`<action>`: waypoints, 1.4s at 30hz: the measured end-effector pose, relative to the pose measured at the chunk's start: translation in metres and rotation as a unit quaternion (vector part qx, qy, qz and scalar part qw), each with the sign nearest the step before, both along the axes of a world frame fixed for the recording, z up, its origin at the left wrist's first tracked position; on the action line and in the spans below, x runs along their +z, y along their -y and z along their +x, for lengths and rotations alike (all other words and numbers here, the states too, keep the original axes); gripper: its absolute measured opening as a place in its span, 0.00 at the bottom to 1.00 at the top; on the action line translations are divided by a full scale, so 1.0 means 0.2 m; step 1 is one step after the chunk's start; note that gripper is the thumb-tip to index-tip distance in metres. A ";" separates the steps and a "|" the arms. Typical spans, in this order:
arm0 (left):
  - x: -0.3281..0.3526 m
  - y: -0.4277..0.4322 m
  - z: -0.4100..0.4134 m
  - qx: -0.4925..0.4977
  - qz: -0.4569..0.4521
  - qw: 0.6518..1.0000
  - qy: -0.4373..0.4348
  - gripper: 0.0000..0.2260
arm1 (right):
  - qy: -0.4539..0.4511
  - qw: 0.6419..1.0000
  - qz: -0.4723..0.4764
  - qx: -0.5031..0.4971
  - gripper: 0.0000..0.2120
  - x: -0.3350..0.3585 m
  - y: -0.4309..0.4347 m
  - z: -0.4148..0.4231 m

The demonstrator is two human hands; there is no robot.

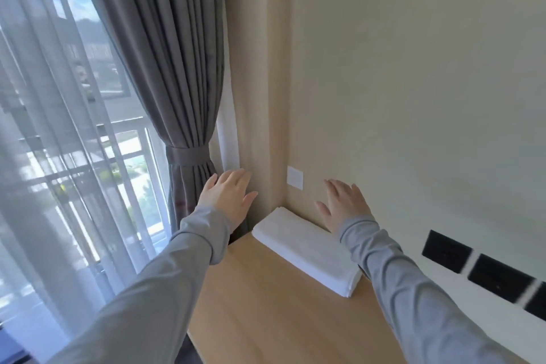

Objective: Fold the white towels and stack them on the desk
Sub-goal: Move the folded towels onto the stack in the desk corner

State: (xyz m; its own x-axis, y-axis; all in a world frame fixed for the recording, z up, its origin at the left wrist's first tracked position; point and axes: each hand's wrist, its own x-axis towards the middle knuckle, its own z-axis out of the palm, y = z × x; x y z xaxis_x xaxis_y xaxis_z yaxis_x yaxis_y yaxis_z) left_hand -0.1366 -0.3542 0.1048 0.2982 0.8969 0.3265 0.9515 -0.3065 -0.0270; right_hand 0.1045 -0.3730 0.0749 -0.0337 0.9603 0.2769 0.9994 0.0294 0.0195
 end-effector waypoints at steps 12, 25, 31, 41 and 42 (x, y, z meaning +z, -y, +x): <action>-0.11 -0.76 0.10 -0.073 -0.005 0.997 0.000 0.23 | -0.003 0.998 0.010 -0.059 0.27 -0.10 -0.53 0.06; -0.34 -1.51 0.20 -0.219 -0.076 0.972 0.033 0.23 | -0.048 0.970 -0.007 -0.240 0.27 -0.22 -0.88 -0.05; -0.63 -1.56 0.23 -0.267 -0.158 0.950 0.029 0.22 | -0.089 0.949 -0.050 -0.299 0.26 -0.43 -0.83 -0.11; -1.21 -1.40 0.22 -0.149 -0.374 0.895 0.190 0.20 | -0.346 0.845 -0.065 -0.402 0.23 -0.99 -0.63 -0.16; -1.27 -1.40 0.21 -0.092 -0.409 0.876 0.239 0.19 | -0.408 0.807 -0.042 -0.425 0.21 -1.06 -0.60 -0.17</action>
State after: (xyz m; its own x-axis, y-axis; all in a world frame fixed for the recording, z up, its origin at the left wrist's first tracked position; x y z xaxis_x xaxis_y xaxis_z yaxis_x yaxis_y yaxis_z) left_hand -0.0936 -0.0751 -0.1499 0.4659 0.8406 -0.2762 0.7267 -0.1855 0.6614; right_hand 0.0709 -0.2521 -0.1364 0.8075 0.5573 -0.1931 0.3382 -0.7057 -0.6225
